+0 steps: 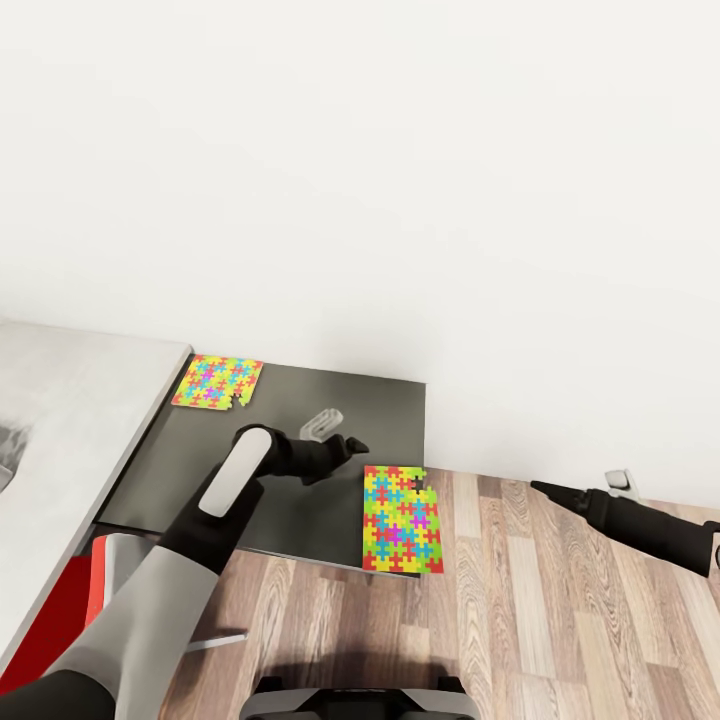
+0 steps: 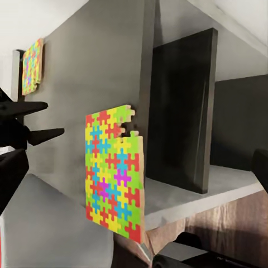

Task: Put all the toys in the child's room - the three board games (two on the bed and one on the table), the two jigsaw puzzles on the table, and the tennis ball on the table - inside the toy box on the table in the child's room.

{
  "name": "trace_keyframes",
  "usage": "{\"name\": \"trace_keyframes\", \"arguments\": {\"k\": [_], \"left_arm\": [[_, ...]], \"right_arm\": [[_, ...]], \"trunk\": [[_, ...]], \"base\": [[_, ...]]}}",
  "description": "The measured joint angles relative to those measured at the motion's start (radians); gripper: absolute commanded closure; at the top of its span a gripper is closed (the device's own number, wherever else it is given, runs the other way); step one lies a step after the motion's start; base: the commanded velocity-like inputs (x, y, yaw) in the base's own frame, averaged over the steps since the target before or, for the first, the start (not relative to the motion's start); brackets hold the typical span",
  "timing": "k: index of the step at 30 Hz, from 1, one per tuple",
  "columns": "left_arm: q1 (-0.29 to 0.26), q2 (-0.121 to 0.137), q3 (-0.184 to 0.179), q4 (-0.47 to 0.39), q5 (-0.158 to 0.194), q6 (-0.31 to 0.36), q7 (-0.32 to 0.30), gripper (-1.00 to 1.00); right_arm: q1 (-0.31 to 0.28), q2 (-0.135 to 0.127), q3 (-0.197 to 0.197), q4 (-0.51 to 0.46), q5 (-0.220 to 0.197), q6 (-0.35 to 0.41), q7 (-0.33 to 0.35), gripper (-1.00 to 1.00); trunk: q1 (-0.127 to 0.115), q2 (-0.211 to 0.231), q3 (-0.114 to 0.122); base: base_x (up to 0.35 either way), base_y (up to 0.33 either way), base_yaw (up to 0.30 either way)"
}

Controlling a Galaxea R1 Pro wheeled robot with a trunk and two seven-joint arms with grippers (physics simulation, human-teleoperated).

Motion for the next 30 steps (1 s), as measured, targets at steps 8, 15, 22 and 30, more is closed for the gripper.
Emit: {"name": "trace_keyframes", "arguments": {"k": [8, 15, 22, 30], "left_arm": [[0.001, -0.004, -0.003, 0.003, 0.001, -0.001, 0.002, -1.0], [0.003, -0.017, -0.006, 0.025, 0.008, -0.001, 0.001, -1.0], [0.013, -0.026, -0.008, 0.047, 0.01, -0.003, -0.005, -1.0], [0.027, -0.029, -0.008, 0.075, 0.01, -0.005, -0.01, -1.0]], "right_arm": [[0.0, 0.0, -0.003, -0.006, 0.001, 0.0, 0.001, -1.0], [0.0, 0.0, -0.006, -0.008, 0.002, 0.0, 0.0, -1.0], [0.0, 0.0, -0.007, -0.008, 0.002, 0.0, -0.001, -1.0], [0.0, 0.0, -0.008, -0.008, 0.003, 0.0, -0.001, -1.0]], "trunk": [[0.0, 0.0, 0.0], [0.0, 0.0, 0.0], [0.0, 0.0, 0.0], [0.0, 0.0, 0.0]], "base": [[0.0, 0.0, 0.0], [0.0, 0.0, 0.0], [0.0, 0.0, 0.0], [0.0, 0.0, 0.0]]}}
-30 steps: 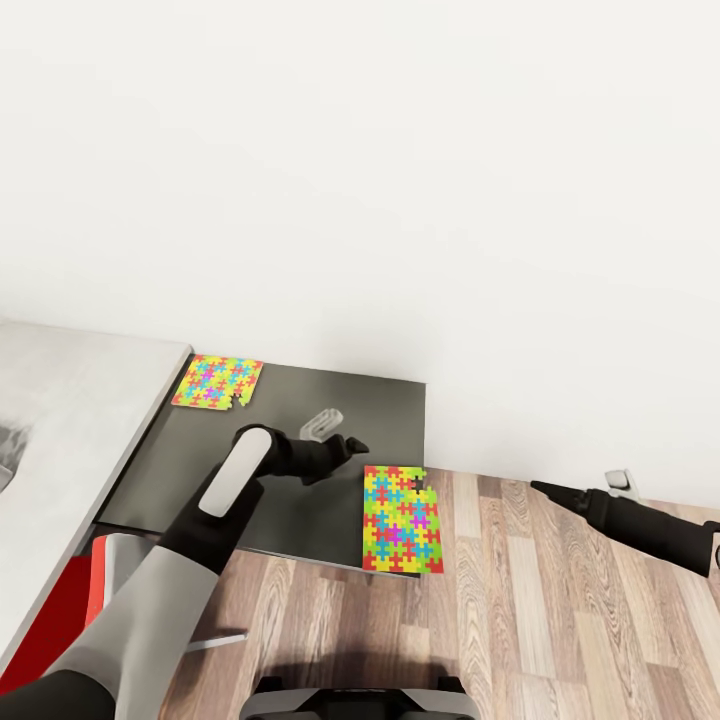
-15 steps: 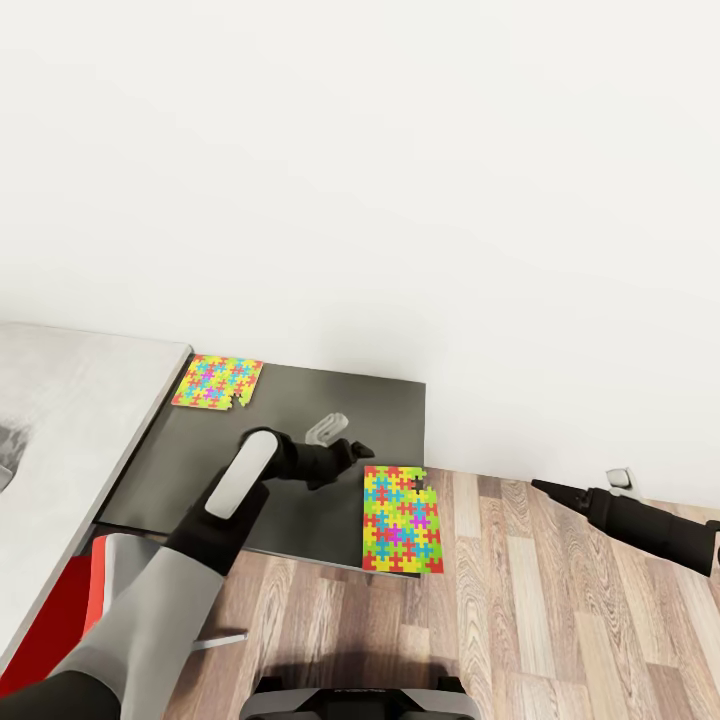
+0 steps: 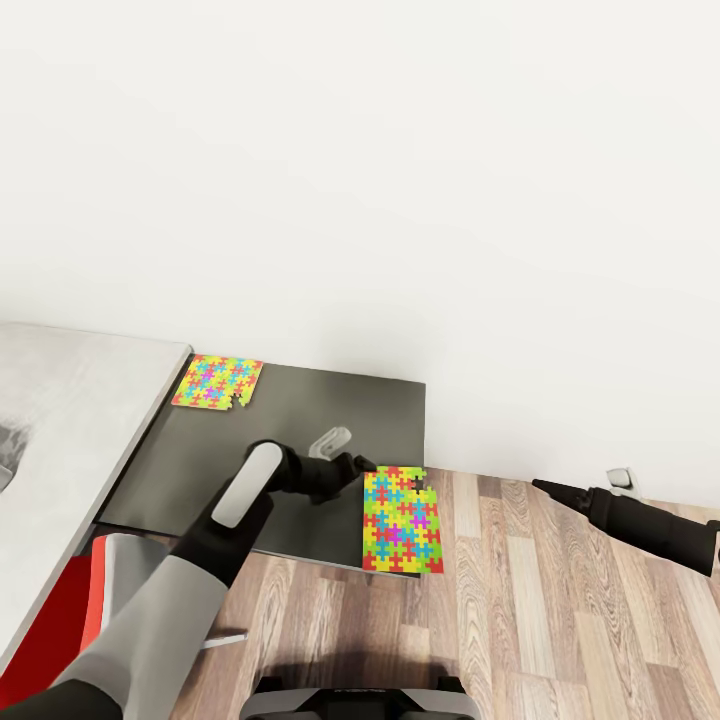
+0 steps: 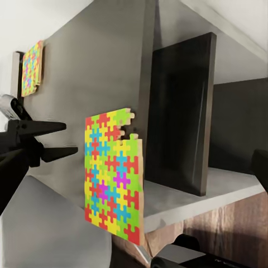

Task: Put all the toys in the child's room - the three board games (two on the bed and one on the table), the two jigsaw puzzles on the table, and the tennis ball on the table - inside the toy box on the table in the child's room.

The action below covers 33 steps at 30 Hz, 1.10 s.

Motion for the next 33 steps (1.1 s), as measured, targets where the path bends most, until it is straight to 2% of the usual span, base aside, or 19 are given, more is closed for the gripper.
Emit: {"name": "trace_keyframes", "arguments": {"k": [11, 13, 18, 21, 22, 24, 33], "left_arm": [[0.005, -0.003, 0.0, 0.023, 0.004, -0.006, -0.012, -1.0], [0.005, -0.003, -0.001, 0.025, -0.01, 0.0, -0.026, -1.0], [0.005, -0.002, -0.001, 0.039, -0.001, -0.01, -0.066, -1.0], [0.005, -0.002, -0.002, 0.046, -0.008, -0.013, -0.097, -1.0], [0.006, -0.002, -0.002, 0.049, -0.001, -0.017, -0.098, -1.0], [0.006, -0.001, -0.003, 0.051, -0.009, -0.014, -0.109, -1.0], [0.006, -0.001, -0.003, 0.056, -0.009, -0.021, -0.127, -1.0]], "right_arm": [[0.0, -0.001, -0.001, 0.0, -0.001, 0.0, 0.0, -1.0], [0.0, -0.001, -0.001, 0.0, -0.002, 0.0, 0.0, -1.0], [0.0, -0.002, -0.001, 0.0, -0.003, 0.0, 0.0, -1.0], [0.0, -0.003, -0.002, 0.0, -0.004, 0.0, 0.0, -1.0], [0.0, -0.003, -0.002, 0.0, -0.004, 0.0, 0.0, -1.0], [0.0, -0.003, -0.002, 0.0, -0.004, 0.0, 0.0, -1.0], [0.0, -0.004, -0.002, 0.0, -0.005, 0.0, 0.0, -1.0]], "trunk": [[0.0, 0.0, 0.0], [0.0, 0.0, 0.0], [0.0, 0.0, 0.0], [0.0, 0.0, 0.0], [0.0, 0.0, 0.0], [0.0, 0.0, 0.0], [0.0, 0.0, 0.0]], "base": [[0.0, 0.0, 0.0], [0.0, 0.0, 0.0], [0.0, 0.0, 0.0], [0.0, 0.0, 0.0], [0.0, 0.0, 0.0], [0.0, 0.0, 0.0], [0.0, 0.0, -0.001]]}}
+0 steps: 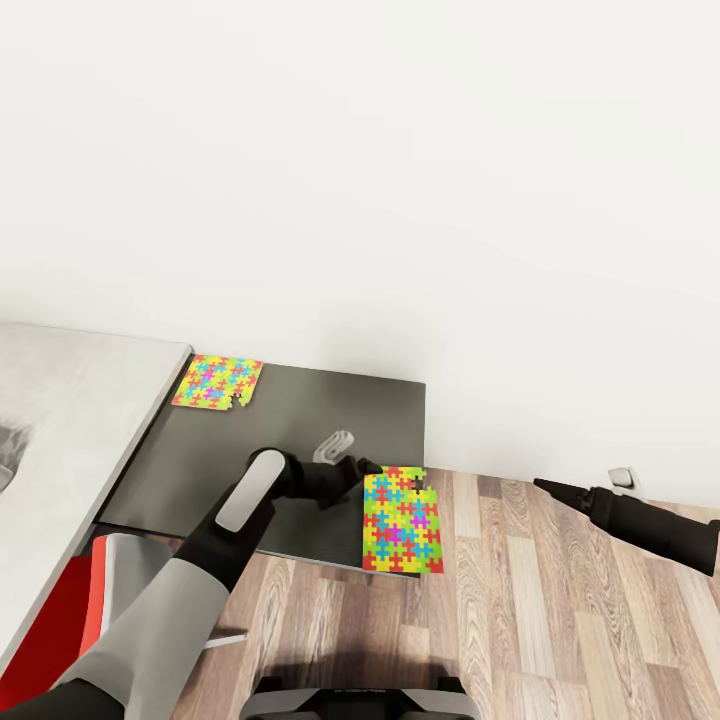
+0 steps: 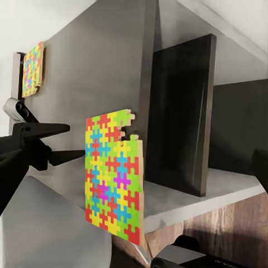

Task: Put all the toys in the child's room - the three board games (two on the bed and one on the table), the two jigsaw puzzles on the table, and the tennis ball on the table - inside the toy box on the table in the child's room.

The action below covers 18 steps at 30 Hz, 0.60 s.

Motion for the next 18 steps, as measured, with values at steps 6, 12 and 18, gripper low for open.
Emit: {"name": "trace_keyframes", "arguments": {"k": [6, 12, 18], "left_arm": [[0.001, 0.0, -0.001, -0.002, -0.016, 0.0, -0.003, -1.0], [0.001, 0.0, 0.0, -0.01, -0.035, -0.001, -0.006, -1.0], [0.001, -0.001, 0.0, -0.011, -0.037, -0.003, -0.006, -1.0]], "right_arm": [[0.0, -0.001, 0.0, 0.0, -0.001, 0.0, 0.0, -1.0], [0.0, -0.002, 0.0, 0.0, -0.002, 0.0, 0.0, -1.0], [0.0, -0.003, 0.0, 0.0, -0.002, 0.0, 0.0, -1.0]], "trunk": [[-0.001, 0.0, 0.0], [0.0, 0.0, 0.0], [0.0, 0.0, 0.0]], "base": [[0.0, 0.0, -0.052], [0.0, 0.0, -0.148], [0.0, 0.0, -0.104]]}}
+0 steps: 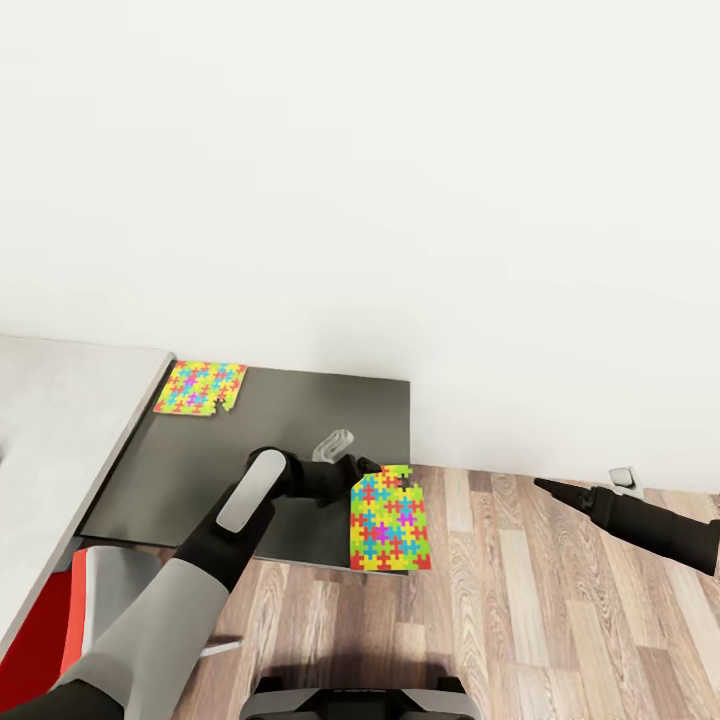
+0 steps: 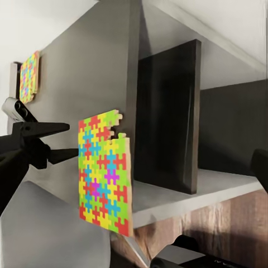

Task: Put all the toys in the child's room - the three board games (two on the bed and one on the table), the two jigsaw puzzles on the table, and the tennis ball on the table - inside the toy box on the table in the child's room.

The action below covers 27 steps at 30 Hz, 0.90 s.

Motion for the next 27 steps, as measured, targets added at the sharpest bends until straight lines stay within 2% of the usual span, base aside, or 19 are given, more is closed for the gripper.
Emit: {"name": "trace_keyframes", "arguments": {"k": [27], "left_arm": [[0.0, 0.001, 0.0, 0.004, 0.015, -0.005, -0.001, -1.0]], "right_arm": [[0.0, -0.001, 0.0, 0.0, -0.001, 0.0, 0.001, -1.0]], "trunk": [[0.0, 0.0, 0.0]], "base": [[0.0, 0.0, -0.013]]}}
